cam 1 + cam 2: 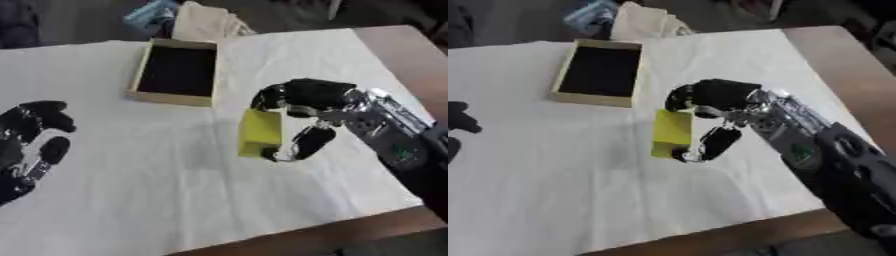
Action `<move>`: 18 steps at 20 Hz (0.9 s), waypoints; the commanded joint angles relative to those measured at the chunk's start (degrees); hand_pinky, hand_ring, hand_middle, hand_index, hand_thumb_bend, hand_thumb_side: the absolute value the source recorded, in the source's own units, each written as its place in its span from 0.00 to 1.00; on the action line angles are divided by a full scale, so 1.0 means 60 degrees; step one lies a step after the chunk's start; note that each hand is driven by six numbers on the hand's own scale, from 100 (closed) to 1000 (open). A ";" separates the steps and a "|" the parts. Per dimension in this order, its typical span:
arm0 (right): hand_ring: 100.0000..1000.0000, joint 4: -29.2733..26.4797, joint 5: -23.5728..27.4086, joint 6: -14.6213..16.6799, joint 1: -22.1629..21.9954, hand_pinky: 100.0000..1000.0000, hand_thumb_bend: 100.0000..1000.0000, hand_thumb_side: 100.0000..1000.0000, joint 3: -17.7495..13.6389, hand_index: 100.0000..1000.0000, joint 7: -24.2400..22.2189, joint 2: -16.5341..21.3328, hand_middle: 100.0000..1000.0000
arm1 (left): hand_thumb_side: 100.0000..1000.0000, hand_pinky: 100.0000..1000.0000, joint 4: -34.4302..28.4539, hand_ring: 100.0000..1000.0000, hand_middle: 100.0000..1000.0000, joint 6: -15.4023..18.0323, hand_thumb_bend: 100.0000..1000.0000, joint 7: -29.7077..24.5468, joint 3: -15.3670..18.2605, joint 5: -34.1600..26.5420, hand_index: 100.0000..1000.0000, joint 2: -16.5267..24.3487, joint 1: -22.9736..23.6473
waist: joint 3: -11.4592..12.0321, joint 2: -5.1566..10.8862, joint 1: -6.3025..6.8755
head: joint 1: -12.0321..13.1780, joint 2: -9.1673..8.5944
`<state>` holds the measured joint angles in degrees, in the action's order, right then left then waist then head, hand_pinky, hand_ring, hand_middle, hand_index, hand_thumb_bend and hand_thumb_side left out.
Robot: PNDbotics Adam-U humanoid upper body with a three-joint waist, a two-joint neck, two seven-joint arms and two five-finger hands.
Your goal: Pick up objects on the table and place them in the box.
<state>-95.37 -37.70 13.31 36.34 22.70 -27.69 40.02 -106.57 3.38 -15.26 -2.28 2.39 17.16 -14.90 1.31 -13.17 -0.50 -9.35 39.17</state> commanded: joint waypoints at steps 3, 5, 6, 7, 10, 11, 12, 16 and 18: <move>0.74 -0.0606 0.0503 -0.0325 0.0155 0.73 0.25 0.50 -0.0613 0.64 0.0137 0.1010 0.80 | 0.52 0.84 -0.0301 0.60 0.55 0.0027 0.50 -0.0165 -0.0109 -0.0195 0.76 0.0096 -0.0324 | 0.0379 0.0117 -0.0049 | -0.0267 -0.0192; 0.75 -0.0651 0.0582 -0.0404 0.0155 0.73 0.25 0.50 -0.0757 0.65 0.0186 0.1194 0.80 | 0.52 0.84 -0.0317 0.60 0.55 0.0028 0.50 -0.0227 -0.0158 -0.0234 0.76 0.0076 -0.0401 | 0.0585 0.0100 -0.0076 | -0.0383 -0.0216; 0.75 -0.0644 0.0616 -0.0440 0.0154 0.73 0.25 0.50 -0.0840 0.65 0.0220 0.1287 0.80 | 0.52 0.84 -0.0326 0.60 0.55 0.0030 0.50 -0.0268 -0.0195 -0.0253 0.76 0.0067 -0.0446 | 0.0727 0.0091 -0.0098 | -0.0467 -0.0227; 0.75 -0.0626 0.0649 -0.0466 0.0152 0.73 0.25 0.50 -0.0918 0.65 0.0255 0.1375 0.80 | 0.52 0.84 -0.0332 0.60 0.55 0.0032 0.50 -0.0315 -0.0238 -0.0273 0.76 0.0055 -0.0492 | 0.0866 0.0085 -0.0121 | -0.0558 -0.0237; 0.75 -0.0529 0.0749 -0.0520 0.0151 0.73 0.25 0.50 -0.1119 0.65 0.0358 0.1562 0.80 | 0.51 0.84 -0.0340 0.60 0.55 0.0030 0.50 -0.0462 -0.0355 -0.0335 0.76 0.0002 -0.0616 | 0.1215 0.0084 -0.0183 | -0.0783 -0.0274; 0.75 -0.0484 0.0778 -0.0528 0.0152 0.73 0.25 0.50 -0.1175 0.65 0.0390 0.1608 0.80 | 0.51 0.84 -0.0340 0.60 0.55 0.0027 0.50 -0.0511 -0.0395 -0.0356 0.76 -0.0019 -0.0658 | 0.1323 0.0088 -0.0201 | -0.0851 -0.0292; 0.75 -0.0435 0.0802 -0.0539 0.0155 0.73 0.25 0.51 -0.1234 0.65 0.0430 0.1649 0.80 | 0.52 0.84 -0.0342 0.60 0.55 0.0027 0.50 -0.0563 -0.0442 -0.0379 0.76 -0.0044 -0.0705 | 0.1438 0.0096 -0.0219 | -0.0932 -0.0312; 0.75 -0.0137 0.0861 -0.0587 0.0158 0.73 0.24 0.52 -0.1482 0.65 0.0621 0.1781 0.80 | 0.51 0.84 -0.0337 0.60 0.55 0.0023 0.50 -0.0782 -0.0620 -0.0482 0.76 -0.0150 -0.0882 | 0.1931 0.0133 -0.0303 | -0.1283 -0.0358; 0.75 0.0058 0.0921 -0.0617 0.0170 0.73 0.23 0.51 -0.1629 0.65 0.0767 0.1833 0.80 | 0.51 0.84 -0.0327 0.60 0.55 0.0016 0.51 -0.0880 -0.0707 -0.0531 0.76 -0.0203 -0.0959 | 0.2205 0.0165 -0.0351 | -0.1480 -0.0372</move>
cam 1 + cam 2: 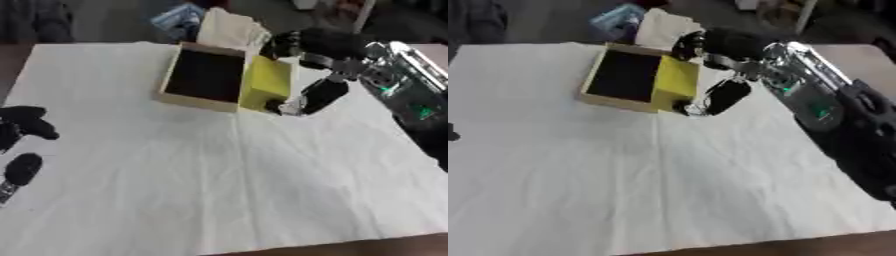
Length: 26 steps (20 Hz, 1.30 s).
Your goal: Pick up objects on the table and place them in the box.
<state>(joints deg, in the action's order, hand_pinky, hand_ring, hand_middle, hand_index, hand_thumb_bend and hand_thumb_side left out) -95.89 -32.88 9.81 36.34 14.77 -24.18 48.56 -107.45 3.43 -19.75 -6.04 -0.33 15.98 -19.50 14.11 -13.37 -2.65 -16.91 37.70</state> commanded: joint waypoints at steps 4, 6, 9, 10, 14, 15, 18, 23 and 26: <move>0.74 0.0560 0.0252 -0.0017 0.0268 0.73 0.22 0.51 -0.0532 0.64 0.0564 0.0471 0.79 | 0.51 0.84 -0.0163 0.60 0.55 0.0002 0.51 -0.0305 -0.0231 -0.0172 0.76 -0.0071 -0.0316 | 0.0491 0.0233 -0.0021 | -0.0583 -0.0178; 0.74 0.0893 0.0317 -0.0009 0.0383 0.73 0.21 0.51 -0.0638 0.64 0.0794 0.0433 0.79 | 0.51 0.84 -0.0173 0.60 0.55 0.0007 0.51 -0.0388 -0.0305 -0.0220 0.76 -0.0088 -0.0385 | 0.0682 0.0224 -0.0027 | -0.0797 -0.0208; 0.74 0.1561 0.0342 0.0029 0.0614 0.73 0.21 0.51 -0.0738 0.63 0.1187 0.0295 0.79 | 0.52 0.84 -0.0183 0.60 0.55 0.0002 0.51 -0.0487 -0.0391 -0.0276 0.76 -0.0129 -0.0474 | 0.0937 0.0198 -0.0058 | -0.1115 -0.0239; 0.74 0.1764 0.0284 0.0055 0.0684 0.73 0.21 0.51 -0.0748 0.63 0.1300 0.0251 0.78 | 0.52 0.84 -0.0184 0.60 0.55 -0.0002 0.51 -0.0513 -0.0412 -0.0291 0.76 -0.0143 -0.0494 | 0.0998 0.0191 -0.0066 | -0.1184 -0.0248; 0.73 0.2715 0.0039 0.0110 0.0992 0.72 0.19 0.51 -0.0809 0.63 0.1730 0.0016 0.77 | 0.52 0.84 -0.0197 0.60 0.55 -0.0006 0.51 -0.0624 -0.0511 -0.0343 0.76 -0.0180 -0.0601 | 0.1316 0.0150 -0.0104 | -0.1480 -0.0301; 0.73 0.2937 0.0001 0.0142 0.1065 0.72 0.18 0.52 -0.0816 0.63 0.1823 -0.0041 0.77 | 0.52 0.83 -0.0199 0.60 0.55 -0.0008 0.51 -0.0641 -0.0523 -0.0355 0.76 -0.0192 -0.0617 | 0.1390 0.0142 -0.0112 | -0.1542 -0.0303; 0.73 0.3486 -0.0037 0.0244 0.1232 0.72 0.17 0.53 -0.0852 0.62 0.2075 -0.0181 0.77 | 0.52 0.83 -0.0205 0.60 0.55 -0.0013 0.51 -0.0679 -0.0553 -0.0374 0.76 -0.0213 -0.0668 | 0.1571 0.0103 -0.0125 | -0.1699 -0.0314; 0.72 0.4363 0.0007 0.0312 0.1342 0.72 0.15 0.54 -0.0953 0.62 0.2457 -0.0349 0.76 | 0.52 0.83 -0.0221 0.60 0.55 -0.0009 0.51 -0.0728 -0.0594 -0.0404 0.76 -0.0231 -0.0720 | 0.1836 0.0034 -0.0125 | -0.1904 -0.0345; 0.72 0.4786 -0.0012 0.0343 0.1349 0.72 0.15 0.54 -0.0972 0.62 0.2673 -0.0425 0.76 | 0.52 0.83 -0.0224 0.60 0.54 -0.0010 0.51 -0.0743 -0.0604 -0.0410 0.76 -0.0239 -0.0733 | 0.1922 -0.0015 -0.0123 | -0.2006 -0.0335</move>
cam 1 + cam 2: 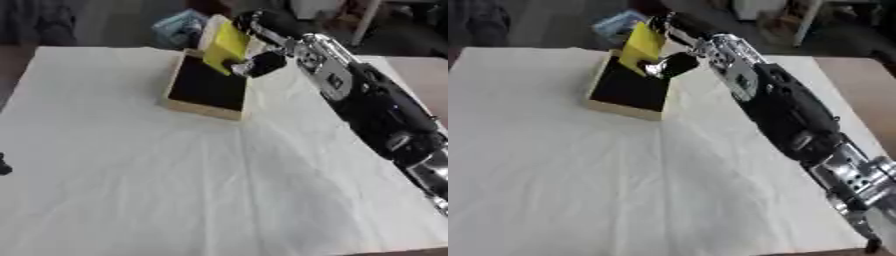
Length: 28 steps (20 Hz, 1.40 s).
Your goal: Pick up objects on the table and place them in the box.
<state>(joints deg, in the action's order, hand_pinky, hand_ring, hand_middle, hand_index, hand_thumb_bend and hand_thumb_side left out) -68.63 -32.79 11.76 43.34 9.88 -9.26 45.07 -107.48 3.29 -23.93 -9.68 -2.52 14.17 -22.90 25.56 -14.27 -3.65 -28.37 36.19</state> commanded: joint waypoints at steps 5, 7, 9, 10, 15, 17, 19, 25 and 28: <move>0.72 0.0856 -0.0098 0.0058 0.0179 0.72 0.12 0.57 -0.0168 0.62 0.0406 -0.0003 0.76 | 0.52 0.83 -0.0229 0.60 0.54 0.0021 0.51 -0.0097 -0.0033 -0.0053 0.76 0.0053 -0.0191 | 0.0061 0.0052 0.0068 | -0.0219 -0.0034; 0.72 0.1034 -0.0140 0.0071 0.0179 0.72 0.12 0.58 -0.0158 0.63 0.0441 -0.0065 0.76 | 0.53 0.83 -0.0231 0.60 0.54 0.0023 0.51 -0.0114 -0.0043 -0.0052 0.76 0.0048 -0.0197 | 0.0068 0.0027 0.0077 | -0.0276 -0.0006; 0.72 0.1179 -0.0189 0.0090 0.0180 0.72 0.12 0.59 -0.0145 0.63 0.0447 -0.0118 0.76 | 0.53 0.83 -0.0230 0.60 0.54 0.0025 0.51 -0.0128 -0.0053 -0.0051 0.76 0.0043 -0.0201 | 0.0080 0.0011 0.0083 | -0.0303 0.0012; 0.72 0.1239 -0.0217 0.0102 0.0182 0.72 0.12 0.59 -0.0143 0.63 0.0444 -0.0138 0.76 | 0.53 0.83 -0.0231 0.60 0.54 0.0027 0.51 -0.0136 -0.0058 -0.0055 0.76 0.0042 -0.0204 | 0.0085 0.0005 0.0086 | -0.0306 0.0015; 0.72 0.1469 -0.0274 0.0134 0.0201 0.71 0.14 0.60 -0.0141 0.64 0.0477 -0.0232 0.76 | 0.53 0.84 -0.0231 0.60 0.54 0.0030 0.51 -0.0166 -0.0078 -0.0062 0.76 0.0039 -0.0217 | 0.0095 -0.0019 0.0096 | -0.0298 -0.0003; 0.72 0.1520 -0.0303 0.0154 0.0207 0.71 0.14 0.61 -0.0126 0.64 0.0480 -0.0268 0.76 | 0.53 0.83 -0.0233 0.60 0.54 0.0032 0.51 -0.0176 -0.0086 -0.0066 0.76 0.0035 -0.0228 | 0.0089 -0.0027 0.0100 | -0.0299 -0.0012; 0.72 0.1570 -0.0326 0.0177 0.0209 0.72 0.14 0.61 -0.0108 0.64 0.0462 -0.0309 0.76 | 0.53 0.83 -0.0235 0.60 0.54 0.0033 0.51 -0.0185 -0.0093 -0.0069 0.76 0.0030 -0.0238 | 0.0081 -0.0033 0.0107 | -0.0292 -0.0025; 0.72 0.1675 -0.0408 0.0245 0.0228 0.72 0.14 0.61 -0.0090 0.64 0.0407 -0.0385 0.76 | 0.53 0.83 -0.0243 0.60 0.54 0.0034 0.51 -0.0193 -0.0092 -0.0078 0.76 0.0029 -0.0253 | 0.0063 -0.0042 0.0118 | -0.0293 -0.0050; 0.73 0.1705 -0.0454 0.0271 0.0231 0.72 0.19 0.64 -0.0046 0.67 0.0362 -0.0444 0.76 | 0.53 0.83 -0.0246 0.60 0.54 0.0035 0.51 -0.0201 -0.0101 -0.0082 0.76 0.0021 -0.0267 | 0.0011 -0.0048 0.0142 | -0.0295 -0.0070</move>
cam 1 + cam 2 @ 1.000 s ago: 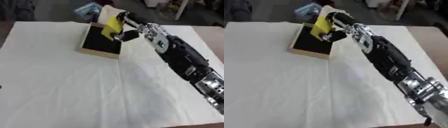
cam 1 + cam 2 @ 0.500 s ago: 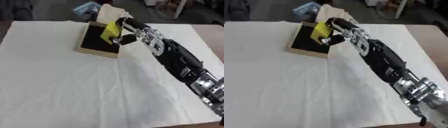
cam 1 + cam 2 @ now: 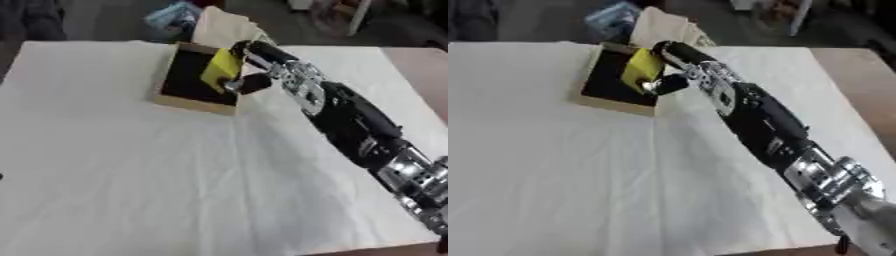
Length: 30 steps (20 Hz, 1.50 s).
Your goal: Pick up objects on the table and place them in the box.
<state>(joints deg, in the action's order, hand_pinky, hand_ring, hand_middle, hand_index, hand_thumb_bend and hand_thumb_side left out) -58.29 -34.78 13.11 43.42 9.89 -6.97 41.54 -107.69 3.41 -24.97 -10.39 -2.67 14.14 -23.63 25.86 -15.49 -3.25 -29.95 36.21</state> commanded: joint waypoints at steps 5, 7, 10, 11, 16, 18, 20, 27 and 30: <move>0.73 0.0032 -0.0277 0.0146 0.0244 0.72 0.28 0.70 0.0019 0.73 -0.0139 0.0015 0.76 | 0.53 0.83 -0.0211 0.60 0.54 0.0008 0.51 -0.0043 0.0006 -0.0066 0.76 0.0011 -0.0167 | -0.0134 0.0141 0.0104 | -0.0044 -0.0128; 0.73 0.0033 -0.0327 0.0175 0.0239 0.72 0.30 0.71 0.0031 0.73 -0.0171 -0.0012 0.76 | 0.53 0.83 -0.0213 0.60 0.54 0.0003 0.51 -0.0041 0.0006 -0.0066 0.76 0.0006 -0.0172 | -0.0152 0.0132 0.0108 | -0.0049 -0.0136; 0.73 -0.0008 -0.0439 0.0221 0.0238 0.72 0.45 0.81 0.0059 0.78 -0.0174 -0.0033 0.77 | 0.54 0.83 -0.0215 0.60 0.54 -0.0004 0.51 -0.0034 0.0007 -0.0064 0.76 0.0000 -0.0180 | -0.0189 0.0113 0.0112 | -0.0044 -0.0146; 0.73 -0.0033 -0.0481 0.0230 0.0236 0.72 0.45 0.81 0.0064 0.78 -0.0156 -0.0036 0.77 | 0.54 0.83 -0.0215 0.60 0.54 -0.0006 0.51 -0.0033 0.0007 -0.0063 0.76 -0.0002 -0.0182 | -0.0198 0.0109 0.0112 | -0.0043 -0.0150; 0.74 -0.0387 -0.0682 0.0367 0.0262 0.73 0.56 0.87 0.0112 0.82 -0.0015 0.0016 0.77 | 0.54 0.83 -0.0219 0.60 0.54 -0.0010 0.51 -0.0036 0.0005 -0.0057 0.76 -0.0003 -0.0200 | -0.0299 0.0070 0.0107 | -0.0042 -0.0169; 0.74 -0.0665 -0.0629 0.0423 0.0270 0.73 0.55 0.87 0.0132 0.82 0.0008 0.0066 0.77 | 0.54 0.83 -0.0221 0.60 0.54 -0.0012 0.51 -0.0028 0.0013 -0.0049 0.76 0.0002 -0.0204 | -0.0379 0.0047 0.0105 | -0.0011 -0.0184; 0.74 -0.1018 -0.0469 0.0451 0.0282 0.73 0.53 0.86 0.0157 0.82 -0.0010 0.0147 0.77 | 0.54 0.83 -0.0216 0.60 0.54 -0.0016 0.51 -0.0014 0.0031 -0.0029 0.76 0.0011 -0.0198 | -0.0498 0.0029 0.0101 | 0.0026 -0.0189; 0.72 -0.2735 0.0497 0.0426 0.0155 0.71 0.36 0.74 0.0148 0.82 -0.0114 0.0617 0.77 | 0.54 0.83 -0.0167 0.60 0.54 -0.0009 0.51 0.0158 0.0219 0.0114 0.76 0.0058 -0.0071 | -0.1298 -0.0019 0.0168 | 0.0497 -0.0217; 0.71 -0.3488 0.0960 0.0579 -0.0053 0.71 0.31 0.70 0.0214 0.82 0.0036 0.0740 0.77 | 0.54 0.83 -0.0127 0.60 0.54 -0.0009 0.51 0.0287 0.0356 0.0193 0.76 0.0091 0.0049 | -0.1800 -0.0010 0.0244 | 0.0818 -0.0198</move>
<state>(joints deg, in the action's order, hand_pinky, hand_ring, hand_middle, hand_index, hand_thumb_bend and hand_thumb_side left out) -76.58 -30.45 16.19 42.46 11.46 -7.06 43.34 -107.79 3.31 -23.75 -9.00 -1.83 13.70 -22.93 14.44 -16.60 -1.94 -25.80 35.64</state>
